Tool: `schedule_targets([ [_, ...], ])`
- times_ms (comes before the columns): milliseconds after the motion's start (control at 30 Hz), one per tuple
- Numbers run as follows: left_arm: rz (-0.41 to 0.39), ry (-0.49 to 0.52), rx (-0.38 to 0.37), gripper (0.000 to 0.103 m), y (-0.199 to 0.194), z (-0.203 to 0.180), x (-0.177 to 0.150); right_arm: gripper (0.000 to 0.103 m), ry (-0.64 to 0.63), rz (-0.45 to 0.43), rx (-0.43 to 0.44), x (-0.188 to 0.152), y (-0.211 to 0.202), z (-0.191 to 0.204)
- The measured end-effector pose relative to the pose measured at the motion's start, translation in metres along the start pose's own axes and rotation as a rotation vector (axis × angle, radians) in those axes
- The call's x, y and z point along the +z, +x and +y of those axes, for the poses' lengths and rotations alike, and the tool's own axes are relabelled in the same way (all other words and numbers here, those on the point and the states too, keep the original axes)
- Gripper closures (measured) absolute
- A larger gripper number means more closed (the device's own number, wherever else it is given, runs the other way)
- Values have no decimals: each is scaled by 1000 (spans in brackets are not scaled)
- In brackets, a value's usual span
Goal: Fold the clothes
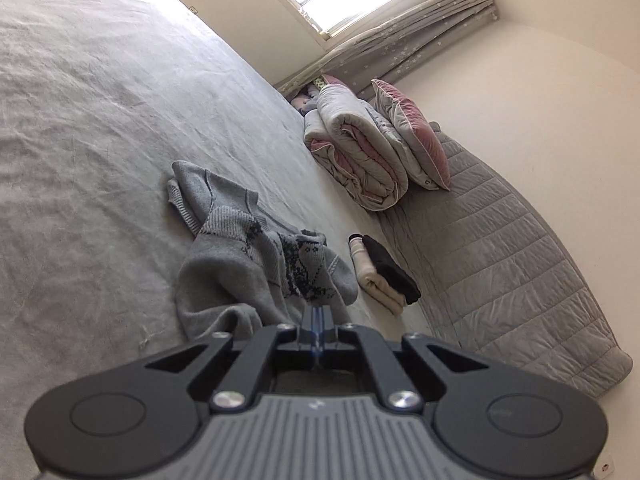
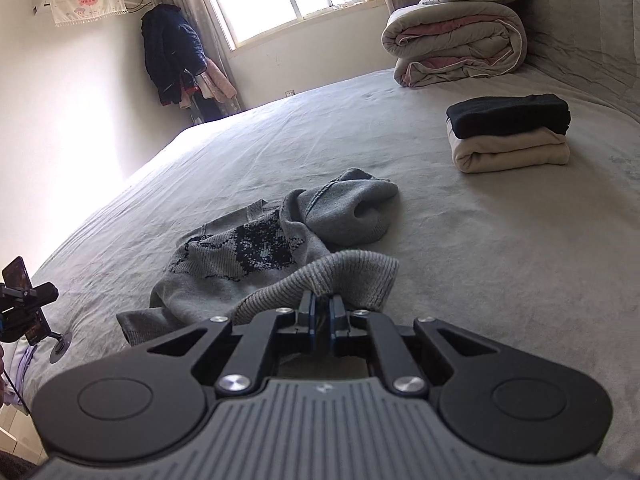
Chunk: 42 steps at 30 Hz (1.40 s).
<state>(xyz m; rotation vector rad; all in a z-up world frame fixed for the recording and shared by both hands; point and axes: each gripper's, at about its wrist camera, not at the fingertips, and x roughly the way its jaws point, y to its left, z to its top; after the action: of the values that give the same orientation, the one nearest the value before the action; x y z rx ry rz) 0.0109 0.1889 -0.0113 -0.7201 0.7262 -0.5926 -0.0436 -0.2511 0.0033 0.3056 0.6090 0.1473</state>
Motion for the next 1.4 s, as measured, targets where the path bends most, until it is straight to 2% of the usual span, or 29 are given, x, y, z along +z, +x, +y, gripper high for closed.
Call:
schedule_targets([
  [100, 92, -1, 63, 99, 17, 9, -14, 96, 16, 14, -29, -9, 2, -10],
  [133, 114, 5, 83, 93, 22, 11, -19, 96, 22, 20, -38, -12, 3, -13],
  [167, 137, 12, 102, 81, 28, 12, -23, 96, 28, 25, -45, -15, 4, -16],
  [200, 156, 19, 120, 74, 33, 14, -28, 95, 35, 28, -51, -17, 4, -18],
  [233, 164, 26, 134, 65, 38, 13, -30, 91, 41, 30, -55, -20, 3, -21],
  [267, 171, 32, 143, 64, 42, 12, -31, 85, 46, 29, -57, -22, 3, -23],
  [367, 185, 45, 166, 59, 56, 9, -34, 84, 61, 34, -64, -29, 2, -30],
  [400, 187, 45, 173, 59, 61, 8, -34, 79, 67, 40, -67, -31, 3, -32],
  [433, 187, 45, 182, 58, 65, 8, -35, 67, 74, 44, -70, -32, 4, -34],
  [467, 187, 45, 192, 58, 70, 8, -36, 60, 81, 48, -69, -35, 5, -36],
  [500, 187, 44, 202, 58, 75, 8, -37, 55, 89, 50, -65, -37, 6, -38],
  [600, 172, 67, 236, 58, 89, 10, -45, 55, 109, 82, -39, -47, 11, -43],
  [733, 121, 138, 248, 64, 98, 8, -56, 55, 98, 102, 3, -65, 19, -44],
  [833, 99, 169, 259, 96, 98, 8, -61, 55, 66, 49, 54, -74, 22, -42],
  [867, 94, 165, 261, 96, 96, 8, -63, 55, 66, 42, 78, -76, 23, -41],
  [900, 89, 161, 264, 97, 95, 9, -64, 59, 66, 38, 97, -78, 24, -41],
  [933, 84, 150, 262, 97, 93, 9, -66, 71, 65, 36, 112, -80, 25, -41],
  [1000, 71, 94, 236, 98, 85, 7, -70, 85, 72, 43, 136, -82, 24, -41],
  [1167, 60, 76, 219, 98, 57, -7, -76, 93, 86, 49, 198, -72, 6, -40],
  [1400, 18, -25, 142, 99, 1, -24, -69, 95, 193, 46, 306, -44, -35, -45],
])
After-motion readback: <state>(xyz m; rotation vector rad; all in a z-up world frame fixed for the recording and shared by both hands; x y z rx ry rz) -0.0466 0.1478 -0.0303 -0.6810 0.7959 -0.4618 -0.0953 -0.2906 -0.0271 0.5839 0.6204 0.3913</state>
